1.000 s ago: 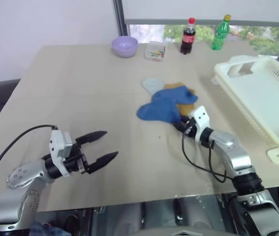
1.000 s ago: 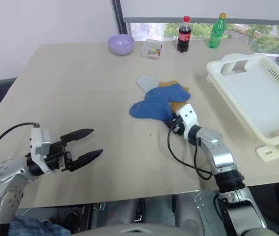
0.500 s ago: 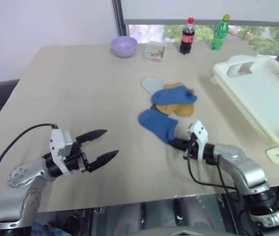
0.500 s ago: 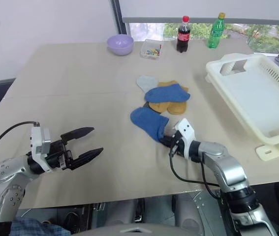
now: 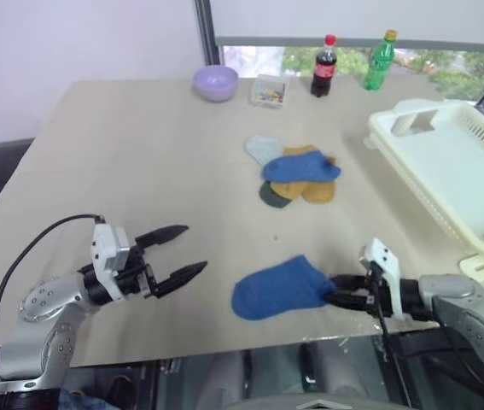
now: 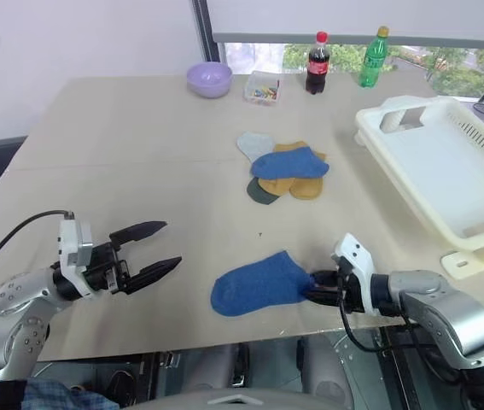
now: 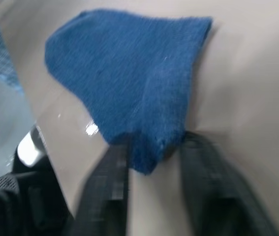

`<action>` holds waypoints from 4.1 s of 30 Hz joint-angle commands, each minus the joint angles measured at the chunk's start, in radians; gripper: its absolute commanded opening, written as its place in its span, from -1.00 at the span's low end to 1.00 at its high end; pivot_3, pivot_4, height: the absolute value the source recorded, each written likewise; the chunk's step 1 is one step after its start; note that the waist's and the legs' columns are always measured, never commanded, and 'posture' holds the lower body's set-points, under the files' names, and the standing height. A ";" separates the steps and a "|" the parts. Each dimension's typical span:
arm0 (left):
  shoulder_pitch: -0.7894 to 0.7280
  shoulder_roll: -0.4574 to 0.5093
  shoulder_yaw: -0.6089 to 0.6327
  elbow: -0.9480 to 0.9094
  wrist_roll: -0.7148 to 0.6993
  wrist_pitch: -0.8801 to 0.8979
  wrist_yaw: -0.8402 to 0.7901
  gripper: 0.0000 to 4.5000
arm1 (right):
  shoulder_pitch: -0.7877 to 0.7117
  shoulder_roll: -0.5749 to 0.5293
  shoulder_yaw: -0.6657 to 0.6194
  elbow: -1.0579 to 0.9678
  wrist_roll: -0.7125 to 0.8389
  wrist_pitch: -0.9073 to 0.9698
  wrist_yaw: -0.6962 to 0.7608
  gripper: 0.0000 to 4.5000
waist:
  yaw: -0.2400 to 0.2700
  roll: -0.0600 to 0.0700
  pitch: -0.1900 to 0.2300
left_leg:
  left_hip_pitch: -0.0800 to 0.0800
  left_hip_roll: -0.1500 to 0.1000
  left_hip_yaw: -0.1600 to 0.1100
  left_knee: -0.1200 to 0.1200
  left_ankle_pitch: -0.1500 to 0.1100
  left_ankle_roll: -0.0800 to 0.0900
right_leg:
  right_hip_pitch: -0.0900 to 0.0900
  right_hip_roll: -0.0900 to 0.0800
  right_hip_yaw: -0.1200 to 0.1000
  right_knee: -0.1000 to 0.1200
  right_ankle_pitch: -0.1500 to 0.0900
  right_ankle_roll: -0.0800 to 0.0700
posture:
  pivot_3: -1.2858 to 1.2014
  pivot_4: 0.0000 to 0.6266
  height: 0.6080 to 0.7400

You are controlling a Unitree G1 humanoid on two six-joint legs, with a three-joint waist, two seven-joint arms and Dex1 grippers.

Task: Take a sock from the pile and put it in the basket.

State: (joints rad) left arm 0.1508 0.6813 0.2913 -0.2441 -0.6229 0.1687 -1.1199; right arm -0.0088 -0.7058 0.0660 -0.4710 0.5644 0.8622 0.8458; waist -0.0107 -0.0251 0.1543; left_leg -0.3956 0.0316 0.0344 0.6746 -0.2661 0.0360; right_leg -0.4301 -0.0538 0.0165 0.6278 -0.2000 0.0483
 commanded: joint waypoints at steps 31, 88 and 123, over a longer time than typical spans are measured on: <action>-0.265 -0.056 -0.040 0.178 0.039 -0.048 -0.001 1.00 | -0.717 0.347 -0.238 0.925 -0.194 -0.385 -0.371 0.95 | -0.002 0.001 0.003 | -0.005 0.005 0.011 -0.003 0.000 0.000 | -0.007 0.010 0.003 -0.002 0.009 -0.005 | 0.03 -0.52 1.00; -0.295 -0.096 -0.119 0.187 0.076 -0.062 0.003 1.00 | -0.649 0.485 -0.268 0.225 0.002 0.460 -0.488 -0.98 | -0.027 0.002 0.004 | -0.005 0.006 0.013 -0.005 0.000 0.000 | -0.010 0.009 0.005 0.000 0.009 -0.005 | 0.03 -0.52 1.00; -0.419 -0.170 -0.315 0.274 0.266 0.146 0.216 1.00 | -0.334 0.264 -0.409 0.059 0.245 0.595 -0.622 -0.98 | -0.019 0.001 0.003 | -0.005 0.005 0.012 -0.004 0.000 0.000 | -0.009 0.010 0.006 -0.001 0.008 -0.002 | 0.03 -0.52 1.00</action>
State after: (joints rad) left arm -0.2472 0.5105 -0.0043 0.0440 -0.3932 0.2688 -0.9526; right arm -0.3528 -0.4365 -0.3303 -0.3848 0.8161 1.4783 0.2258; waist -0.0301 -0.0237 0.1574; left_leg -0.4011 0.0365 0.0466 0.6703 -0.2660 0.0360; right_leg -0.4390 -0.0440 0.0223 0.6271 -0.1912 0.0449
